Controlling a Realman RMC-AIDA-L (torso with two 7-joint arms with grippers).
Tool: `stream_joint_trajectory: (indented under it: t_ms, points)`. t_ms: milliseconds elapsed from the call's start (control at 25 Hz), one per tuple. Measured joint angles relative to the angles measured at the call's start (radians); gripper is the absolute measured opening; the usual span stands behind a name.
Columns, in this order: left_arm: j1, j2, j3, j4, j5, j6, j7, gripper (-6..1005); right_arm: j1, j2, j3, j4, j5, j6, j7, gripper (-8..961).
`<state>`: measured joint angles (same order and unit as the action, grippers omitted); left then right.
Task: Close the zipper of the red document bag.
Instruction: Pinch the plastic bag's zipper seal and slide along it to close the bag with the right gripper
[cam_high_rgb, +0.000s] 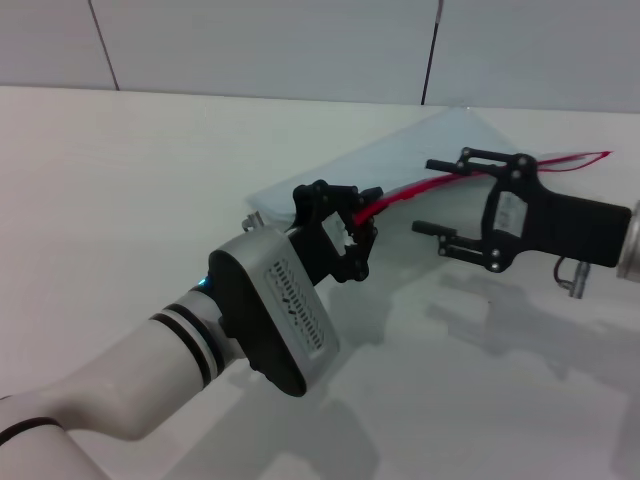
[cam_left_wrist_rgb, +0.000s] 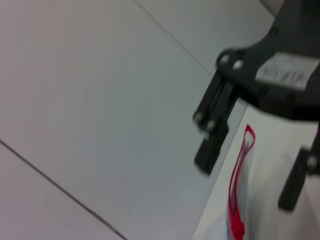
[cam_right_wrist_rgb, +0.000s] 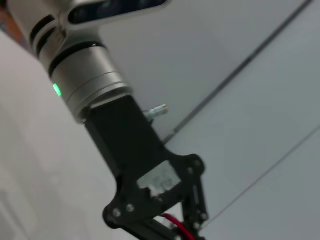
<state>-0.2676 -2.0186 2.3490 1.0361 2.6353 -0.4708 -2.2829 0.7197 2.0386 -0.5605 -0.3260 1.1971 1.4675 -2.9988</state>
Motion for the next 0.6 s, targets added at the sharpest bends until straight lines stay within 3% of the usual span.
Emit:
stream_joint_trajectory:
  t_ms: [440,600]
  points:
    - [-0.008,0.003,0.017,0.002,0.0,-0.001,-0.01,47,0.056,0.003,-0.123,-0.008,0.007,-0.061,-0.001,605]
    - [-0.009,0.003,0.022,0.005,0.001,-0.002,-0.01,48,0.058,0.003,-0.124,-0.011,0.008,-0.079,-0.002,503]
